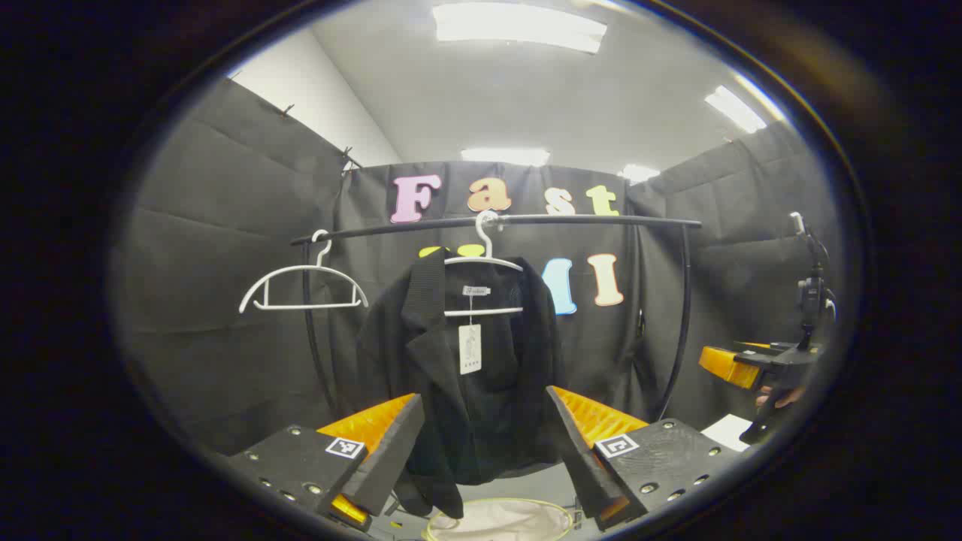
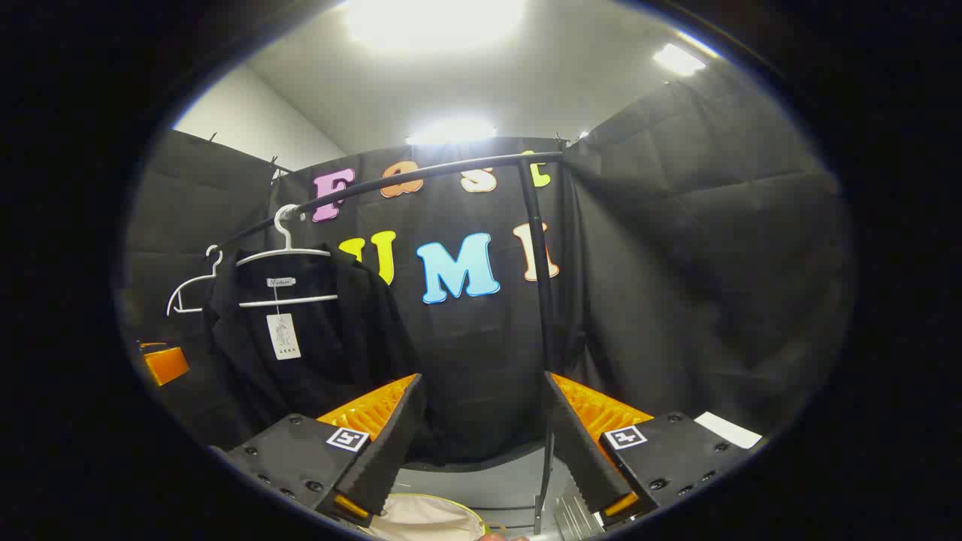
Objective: Grasp the clothes on the hanger with both hands and then place them into the laundry hamper below.
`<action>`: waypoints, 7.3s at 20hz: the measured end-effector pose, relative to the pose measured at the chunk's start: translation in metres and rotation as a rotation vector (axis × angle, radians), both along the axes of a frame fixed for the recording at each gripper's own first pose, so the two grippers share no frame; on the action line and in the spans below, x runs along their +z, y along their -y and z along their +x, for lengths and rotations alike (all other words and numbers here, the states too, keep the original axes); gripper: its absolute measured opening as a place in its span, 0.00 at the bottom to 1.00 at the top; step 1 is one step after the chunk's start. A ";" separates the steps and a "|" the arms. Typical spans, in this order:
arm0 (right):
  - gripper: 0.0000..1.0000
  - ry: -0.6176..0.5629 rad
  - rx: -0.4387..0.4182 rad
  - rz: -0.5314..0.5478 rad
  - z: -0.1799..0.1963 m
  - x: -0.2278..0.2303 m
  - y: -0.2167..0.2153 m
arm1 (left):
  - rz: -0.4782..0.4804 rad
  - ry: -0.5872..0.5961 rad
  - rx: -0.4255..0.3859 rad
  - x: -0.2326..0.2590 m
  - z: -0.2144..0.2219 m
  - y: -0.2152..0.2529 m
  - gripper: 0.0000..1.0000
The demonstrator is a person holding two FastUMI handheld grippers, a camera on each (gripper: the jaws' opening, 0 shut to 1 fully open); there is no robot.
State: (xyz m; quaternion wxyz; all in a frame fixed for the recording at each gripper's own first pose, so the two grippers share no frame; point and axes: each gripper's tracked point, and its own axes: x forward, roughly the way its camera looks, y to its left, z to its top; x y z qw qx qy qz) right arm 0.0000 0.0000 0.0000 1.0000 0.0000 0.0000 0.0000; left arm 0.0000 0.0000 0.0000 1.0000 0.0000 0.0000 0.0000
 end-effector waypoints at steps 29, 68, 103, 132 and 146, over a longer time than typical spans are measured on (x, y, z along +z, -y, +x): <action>0.97 -0.073 -0.001 0.014 0.020 0.009 -0.038 | -0.085 -0.061 -0.016 -0.022 0.037 -0.026 0.94; 0.98 -0.074 0.616 0.060 0.265 0.018 -0.250 | -0.144 -0.028 0.576 0.006 0.176 -0.086 0.94; 0.00 0.092 0.483 0.077 0.300 0.080 -0.199 | -0.157 0.120 0.418 0.091 0.111 -0.128 0.01; 0.00 0.399 0.459 -0.084 0.365 0.079 -0.191 | -0.117 0.141 0.456 0.064 0.140 -0.197 0.01; 0.00 0.366 0.555 -0.048 0.360 0.063 -0.196 | -0.182 0.128 0.548 0.040 0.122 -0.187 0.02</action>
